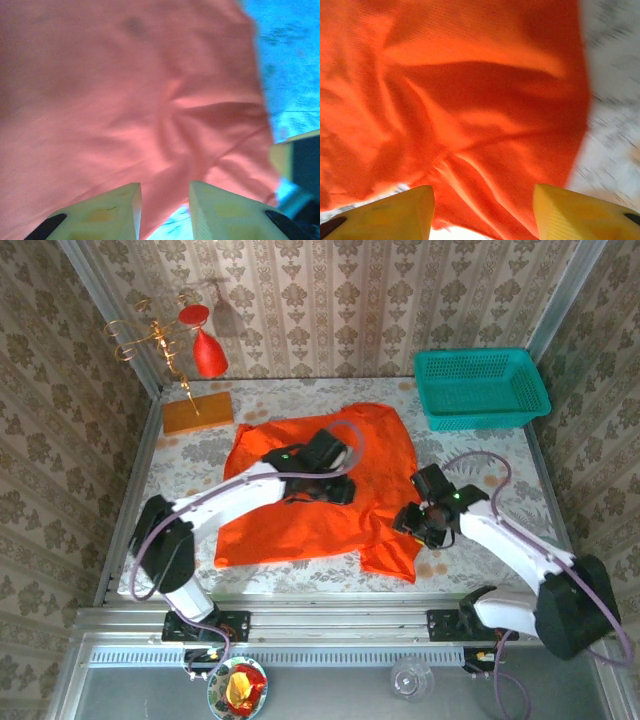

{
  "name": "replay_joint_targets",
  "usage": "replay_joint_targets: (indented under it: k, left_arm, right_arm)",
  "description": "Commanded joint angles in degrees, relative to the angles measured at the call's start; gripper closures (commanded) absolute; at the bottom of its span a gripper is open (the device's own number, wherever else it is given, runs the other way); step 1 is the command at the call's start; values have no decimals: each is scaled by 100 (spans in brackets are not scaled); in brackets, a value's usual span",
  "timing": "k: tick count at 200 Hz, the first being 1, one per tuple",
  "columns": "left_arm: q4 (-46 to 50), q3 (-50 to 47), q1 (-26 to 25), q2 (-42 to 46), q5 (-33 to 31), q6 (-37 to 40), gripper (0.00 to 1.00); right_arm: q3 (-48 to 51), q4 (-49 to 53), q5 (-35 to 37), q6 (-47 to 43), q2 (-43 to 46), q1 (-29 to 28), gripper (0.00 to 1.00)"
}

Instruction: Fold the inside-out t-shirt

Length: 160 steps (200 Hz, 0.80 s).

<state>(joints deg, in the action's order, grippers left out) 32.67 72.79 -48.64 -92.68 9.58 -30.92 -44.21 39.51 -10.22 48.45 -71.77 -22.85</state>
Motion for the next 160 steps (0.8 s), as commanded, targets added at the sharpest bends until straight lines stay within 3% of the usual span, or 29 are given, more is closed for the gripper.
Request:
replay_joint_targets:
  k: [1,27,61,83,117,142,160]
  left_arm:
    - [135,-1126,654,586,-198,-140,68]
    - [-83,-2358,1687,1333,119,-119,68]
    - [-498,-3476,2816,1383,741,-79,69]
    - [-326,-3843,2909,1509,660,-226,69]
    - [-59,-4299,2886,2448,566,-519,69]
    - [154,-4123,2919,2949,537,-458,68]
    - [88,-3707,2997,2835,513,-144,68]
  right_arm:
    - [-273,-969,-818,-669,-653,147,41]
    - [-114,-1137,-876,-712,-1347,309,36]
    - [534,-1227,-738,-429,-1222,435,29]
    - [949,-1208,-713,-231,-849,439,28]
    - [1343,-668,-547,-54,82,431,28]
    - [1046,-196,-372,-105,874,431,29]
    - [643,-512,-561,-355,744,445,28]
